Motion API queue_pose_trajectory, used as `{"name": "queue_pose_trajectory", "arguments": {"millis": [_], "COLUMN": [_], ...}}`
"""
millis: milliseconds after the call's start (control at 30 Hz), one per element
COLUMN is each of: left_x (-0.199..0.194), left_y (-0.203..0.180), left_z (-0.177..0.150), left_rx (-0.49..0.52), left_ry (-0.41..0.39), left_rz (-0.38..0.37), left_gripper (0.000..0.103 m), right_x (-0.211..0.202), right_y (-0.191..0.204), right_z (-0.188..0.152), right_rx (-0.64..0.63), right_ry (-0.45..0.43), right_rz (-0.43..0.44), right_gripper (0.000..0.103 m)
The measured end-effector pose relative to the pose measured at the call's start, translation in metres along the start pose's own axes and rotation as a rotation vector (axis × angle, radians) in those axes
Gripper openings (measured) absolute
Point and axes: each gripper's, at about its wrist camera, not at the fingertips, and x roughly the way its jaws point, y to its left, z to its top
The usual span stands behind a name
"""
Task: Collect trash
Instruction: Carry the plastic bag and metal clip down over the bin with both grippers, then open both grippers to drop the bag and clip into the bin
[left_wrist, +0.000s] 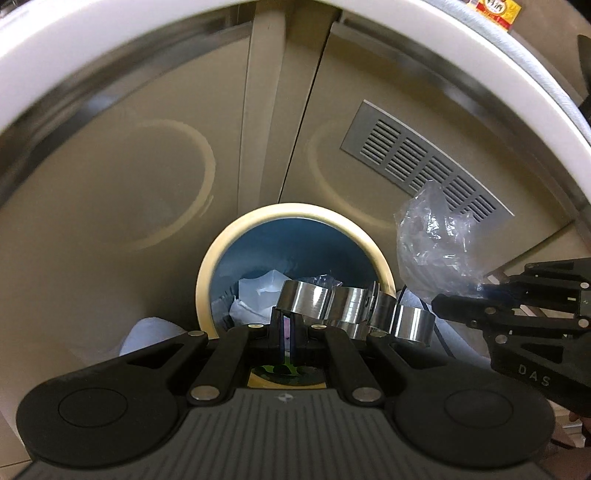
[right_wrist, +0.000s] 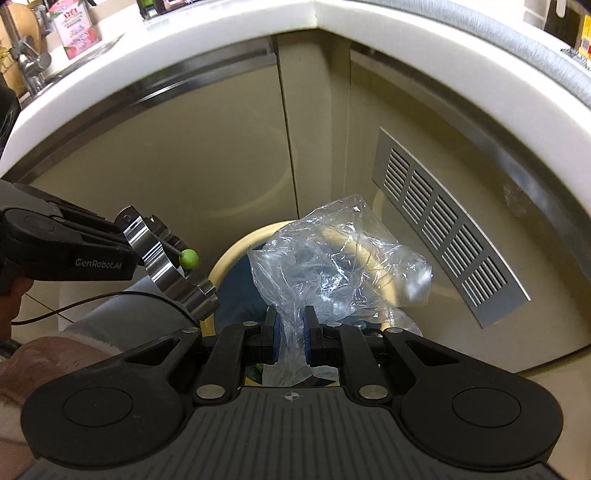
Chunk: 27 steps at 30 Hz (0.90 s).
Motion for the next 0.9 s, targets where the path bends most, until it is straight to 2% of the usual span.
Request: {"name": "queue_pose_trajectory", "arguments": {"millis": [200, 500, 900], "left_x": [0.03, 0.073, 0.115], "left_y": [0.005, 0.009, 0.011], "left_z": [0.005, 0.02, 0.031], "left_rx": [-0.042, -0.03, -0.023], "left_ry": [0.055, 0.105, 0.186], "left_rz": [-0.001, 0.044, 0.074], "left_gripper": [0.002, 0.002, 0.002], "right_x": [0.033, 0.078, 0.126], "right_y": [-0.01, -0.024, -0.03], "right_z": [0.009, 0.022, 0.02], "right_rx": [0.021, 0.04, 0.04], "right_ry": [0.047, 0.103, 0.187], "right_rz": [0.008, -0.01, -0.032], "right_gripper": [0.014, 0.014, 0.014]}}
